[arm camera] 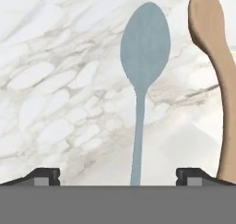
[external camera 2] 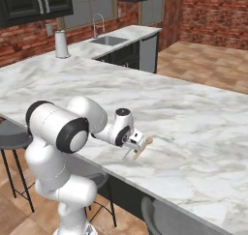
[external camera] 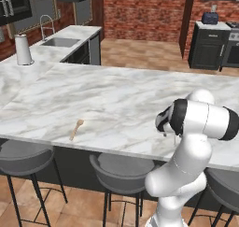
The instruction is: Pick up the metallic utensils from the counter and place them in the open drawer. Make sure not to pick up any wooden utensils.
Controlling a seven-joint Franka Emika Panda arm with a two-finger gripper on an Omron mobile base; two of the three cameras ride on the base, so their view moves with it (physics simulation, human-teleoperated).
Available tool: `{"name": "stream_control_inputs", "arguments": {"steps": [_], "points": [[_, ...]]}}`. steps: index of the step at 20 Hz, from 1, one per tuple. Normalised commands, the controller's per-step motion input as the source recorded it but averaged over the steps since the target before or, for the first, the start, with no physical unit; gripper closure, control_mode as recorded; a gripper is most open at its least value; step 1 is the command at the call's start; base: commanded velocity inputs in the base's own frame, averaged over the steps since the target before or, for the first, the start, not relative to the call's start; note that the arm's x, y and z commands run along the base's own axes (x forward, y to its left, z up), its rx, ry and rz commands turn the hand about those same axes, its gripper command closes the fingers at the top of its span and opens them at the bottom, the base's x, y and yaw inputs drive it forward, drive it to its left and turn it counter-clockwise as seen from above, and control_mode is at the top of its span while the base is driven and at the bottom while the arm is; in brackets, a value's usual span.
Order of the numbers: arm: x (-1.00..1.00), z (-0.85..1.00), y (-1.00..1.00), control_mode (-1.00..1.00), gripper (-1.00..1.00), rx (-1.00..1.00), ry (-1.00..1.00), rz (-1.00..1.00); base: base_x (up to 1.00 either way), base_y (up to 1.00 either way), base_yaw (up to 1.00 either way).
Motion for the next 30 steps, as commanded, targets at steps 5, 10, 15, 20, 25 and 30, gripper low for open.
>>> {"name": "stream_control_inputs", "arguments": {"steps": [5, 10, 15, 20, 25, 30], "points": [[0.19, -0.30, -0.04, -1.00, -1.00, 0.00, 0.00, 0.00, 0.00, 0.00, 0.00], [0.19, -0.32, 0.00, -1.00, -1.00, 0.00, 0.00, 0.00, 0.00, 0.00, 0.00], [0.17, -0.37, 0.00, -1.00, 1.00, 0.00, 0.00, 0.00, 0.00, 0.00, 0.00], [0.06, -0.43, 0.00, -1.00, 1.00, 0.00, 0.00, 0.00, 0.00, 0.00, 0.00], [0.02, -0.47, 0.32, -1.00, 1.00, 0.00, 0.00, 0.00, 0.00, 0.00, 0.00], [0.00, -0.55, 0.50, -1.00, 1.00, 0.00, 0.00, 0.01, 0.00, 0.00, 0.00]]}}
